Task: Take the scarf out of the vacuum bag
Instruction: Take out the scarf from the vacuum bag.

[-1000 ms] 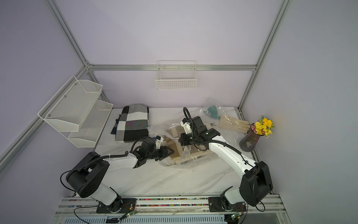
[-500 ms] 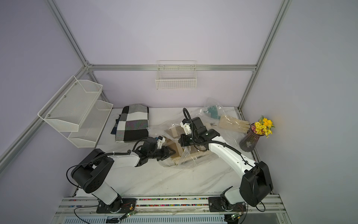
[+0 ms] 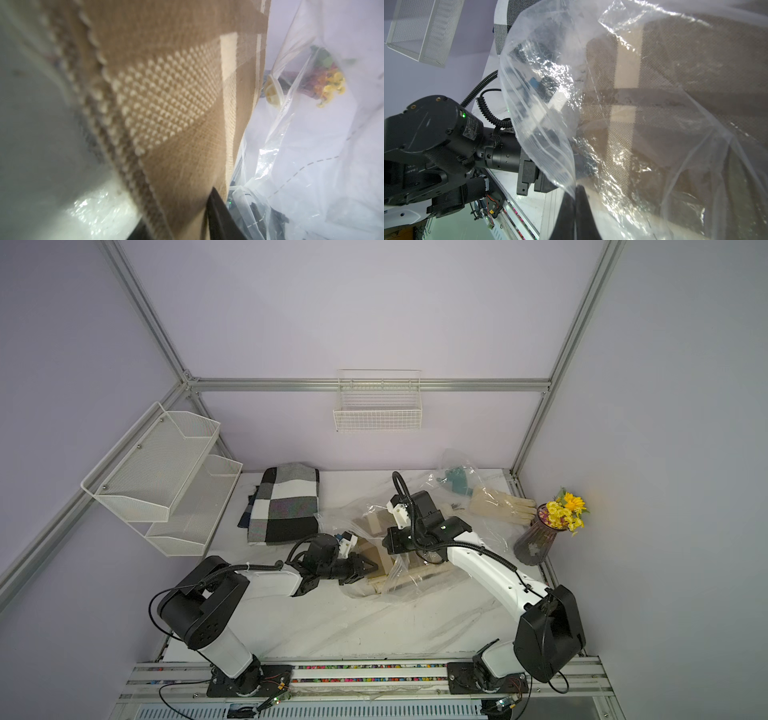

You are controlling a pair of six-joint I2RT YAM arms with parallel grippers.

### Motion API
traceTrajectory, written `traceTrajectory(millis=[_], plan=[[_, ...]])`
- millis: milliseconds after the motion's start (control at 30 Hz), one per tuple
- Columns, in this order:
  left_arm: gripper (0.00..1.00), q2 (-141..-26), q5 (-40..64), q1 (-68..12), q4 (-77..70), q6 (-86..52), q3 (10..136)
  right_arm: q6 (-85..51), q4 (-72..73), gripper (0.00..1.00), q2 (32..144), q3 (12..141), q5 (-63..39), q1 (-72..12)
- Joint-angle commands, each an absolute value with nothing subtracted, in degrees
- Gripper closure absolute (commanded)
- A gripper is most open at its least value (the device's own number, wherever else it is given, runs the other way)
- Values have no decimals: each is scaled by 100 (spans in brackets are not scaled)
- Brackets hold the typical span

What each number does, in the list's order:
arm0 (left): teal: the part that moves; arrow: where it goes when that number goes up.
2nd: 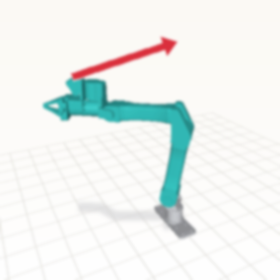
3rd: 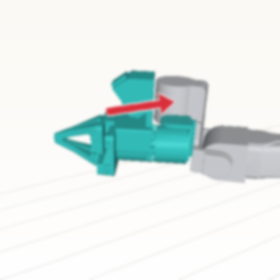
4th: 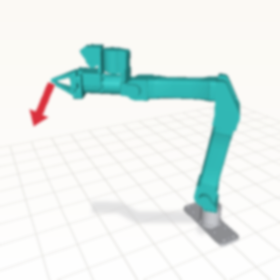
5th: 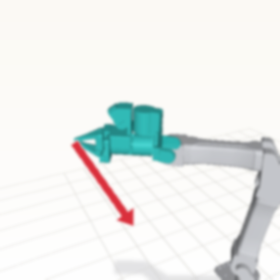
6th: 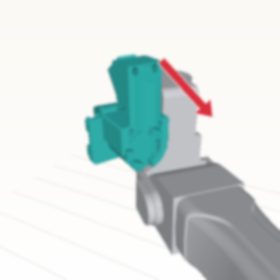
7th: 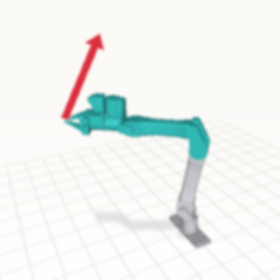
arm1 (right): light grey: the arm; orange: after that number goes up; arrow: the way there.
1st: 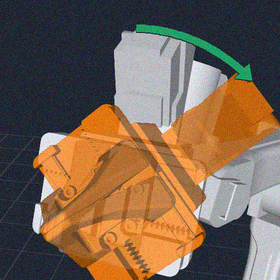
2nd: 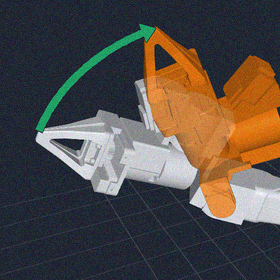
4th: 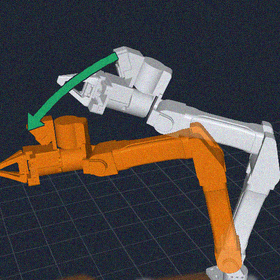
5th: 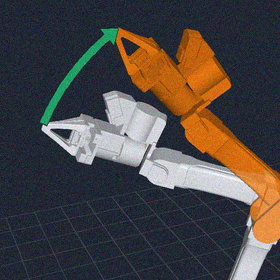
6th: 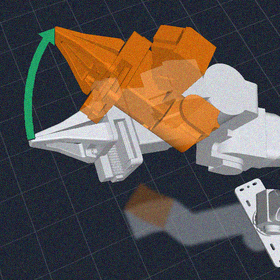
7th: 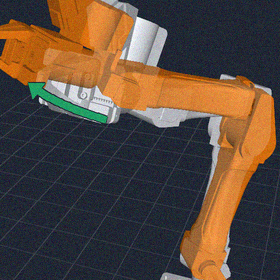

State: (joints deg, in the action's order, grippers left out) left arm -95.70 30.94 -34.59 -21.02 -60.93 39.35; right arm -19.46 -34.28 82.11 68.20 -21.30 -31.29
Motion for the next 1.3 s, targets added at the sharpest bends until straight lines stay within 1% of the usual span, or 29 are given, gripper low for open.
traceTrajectory(millis=[0,133,267,467,933,967,1067,1167,1267], plan=[[68,-9225,3211,-3516,-2182,-6019,4127,-1986,-3362,100,8253,6840,-2083,-3165],[67,-8877,3056,-3555,-1520,-5765,4373,-1978,-3389,100,8262,6871,-2069,-3164],[67,-8754,3039,-3560,-1307,-5704,4462,-1982,-3381,100,8299,6866,-2089,-3164],[69,-8941,3109,-3555,-1437,-5754,4413,-1980,-3384,100,8298,6870,-2089,-3164],[68,-9268,3138,-3564,-1655,-5862,4326,-1976,-3382,100,8294,6866,-2091,-3165],[69,-9281,3133,-3557,-1661,-5871,4333,-1982,-3380,100,8288,6869,-2083,-3168],[83,-9279,3160,-3558,-1665,-5872,4358,-1978,-3388,100,8271,6873,-2074,-3165],[92,-9199,3147,-3557,-1568,-5837,4395,-1978,-3375,100,8264,6869,-2056,-3173],[95,-9133,3135,-3559,-1481,-5810,4442,-1978,-3383,100,8289,6879,-2054,-3171]])
